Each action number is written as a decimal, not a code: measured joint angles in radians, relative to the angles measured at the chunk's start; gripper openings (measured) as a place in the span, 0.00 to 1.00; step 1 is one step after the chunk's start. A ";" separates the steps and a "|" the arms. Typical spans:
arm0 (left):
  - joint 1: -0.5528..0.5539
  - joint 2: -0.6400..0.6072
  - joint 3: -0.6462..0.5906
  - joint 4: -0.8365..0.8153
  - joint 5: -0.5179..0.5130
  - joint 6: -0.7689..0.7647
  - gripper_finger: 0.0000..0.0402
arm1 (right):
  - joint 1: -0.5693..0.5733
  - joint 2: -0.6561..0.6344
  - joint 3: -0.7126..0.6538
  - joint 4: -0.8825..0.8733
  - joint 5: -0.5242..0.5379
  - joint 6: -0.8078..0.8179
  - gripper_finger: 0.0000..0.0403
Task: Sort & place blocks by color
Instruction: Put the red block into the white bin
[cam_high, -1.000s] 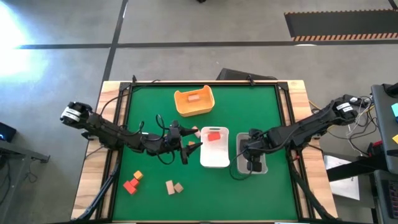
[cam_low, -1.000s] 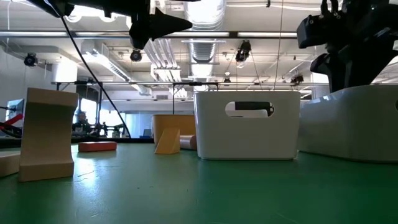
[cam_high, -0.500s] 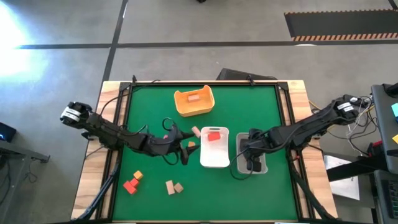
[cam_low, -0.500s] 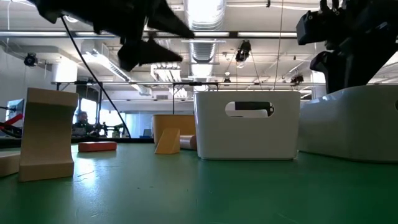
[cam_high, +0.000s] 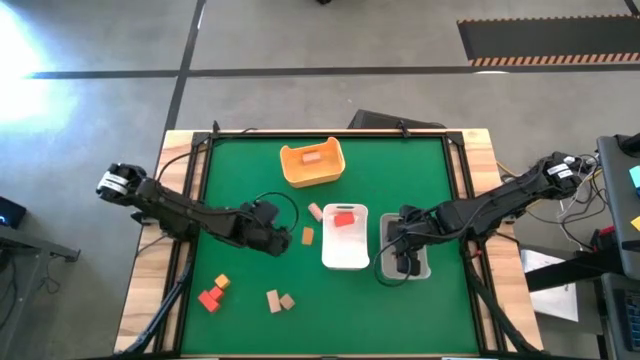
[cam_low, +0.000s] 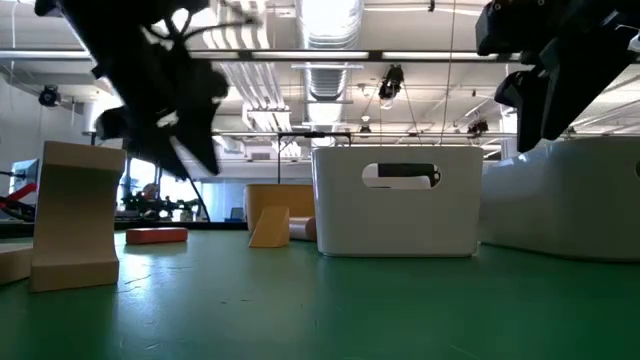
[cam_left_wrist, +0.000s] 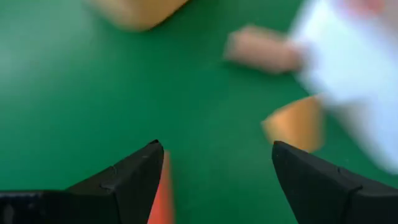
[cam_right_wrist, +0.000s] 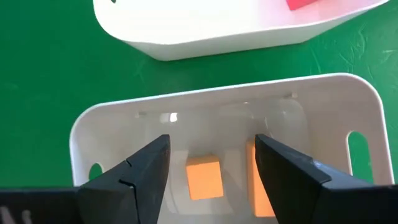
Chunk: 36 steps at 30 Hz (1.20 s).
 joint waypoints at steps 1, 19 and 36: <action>0.009 0.000 -0.006 -0.052 0.018 -0.035 0.71 | 0.000 0.000 0.000 0.003 0.000 -0.003 0.54; 0.049 0.039 -0.061 -0.116 0.116 -0.069 0.59 | 0.000 0.000 0.000 0.035 0.013 -0.018 0.54; 0.050 0.189 -0.046 -0.077 0.139 -0.071 0.43 | 0.000 0.000 0.000 0.054 0.025 -0.051 0.54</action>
